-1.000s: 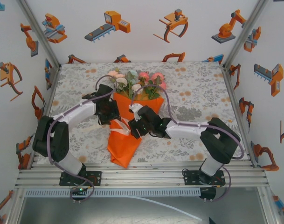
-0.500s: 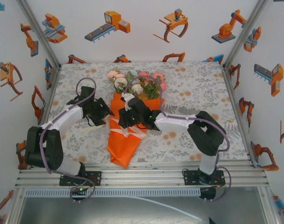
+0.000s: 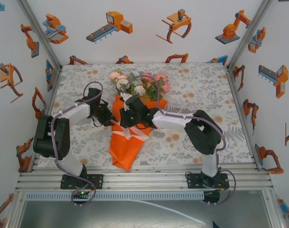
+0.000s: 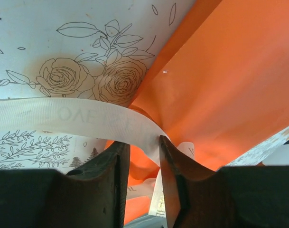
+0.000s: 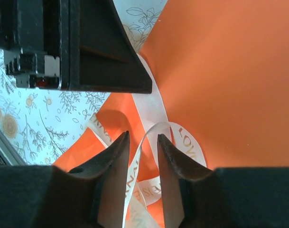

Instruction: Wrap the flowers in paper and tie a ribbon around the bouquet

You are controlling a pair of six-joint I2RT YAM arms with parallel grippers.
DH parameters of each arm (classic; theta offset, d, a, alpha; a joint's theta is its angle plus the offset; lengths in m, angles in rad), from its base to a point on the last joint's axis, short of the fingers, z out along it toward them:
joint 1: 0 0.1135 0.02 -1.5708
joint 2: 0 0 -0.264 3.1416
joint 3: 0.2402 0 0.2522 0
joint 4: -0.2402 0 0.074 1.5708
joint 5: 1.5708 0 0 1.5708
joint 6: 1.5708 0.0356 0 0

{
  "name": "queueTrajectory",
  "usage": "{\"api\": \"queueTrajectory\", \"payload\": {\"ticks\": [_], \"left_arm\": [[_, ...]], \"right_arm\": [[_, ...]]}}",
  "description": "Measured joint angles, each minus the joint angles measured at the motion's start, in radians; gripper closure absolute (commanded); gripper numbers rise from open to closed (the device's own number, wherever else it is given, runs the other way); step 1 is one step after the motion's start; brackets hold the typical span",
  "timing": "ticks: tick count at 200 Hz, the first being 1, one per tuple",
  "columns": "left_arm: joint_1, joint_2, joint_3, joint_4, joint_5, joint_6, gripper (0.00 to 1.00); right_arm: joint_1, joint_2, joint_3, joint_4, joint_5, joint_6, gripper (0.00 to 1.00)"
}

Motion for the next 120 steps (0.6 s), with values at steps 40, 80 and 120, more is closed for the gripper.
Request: {"api": "queueTrajectory", "payload": {"ticks": [40, 80, 120], "left_arm": [[0.003, 0.002, 0.000, 0.000, -0.001, -0.005, 0.98], [0.063, -0.080, -0.006, -0.035, -0.013, -0.003, 1.00], [0.205, -0.283, -0.116, -0.087, -0.058, -0.004, 1.00]], "right_arm": [[-0.032, -0.003, -0.002, -0.024, -0.005, 0.024, 1.00], [-0.115, -0.194, -0.192, -0.004, 0.109, 0.058, 1.00], [-0.173, -0.533, -0.475, -0.058, 0.414, 0.176, 1.00]]}}
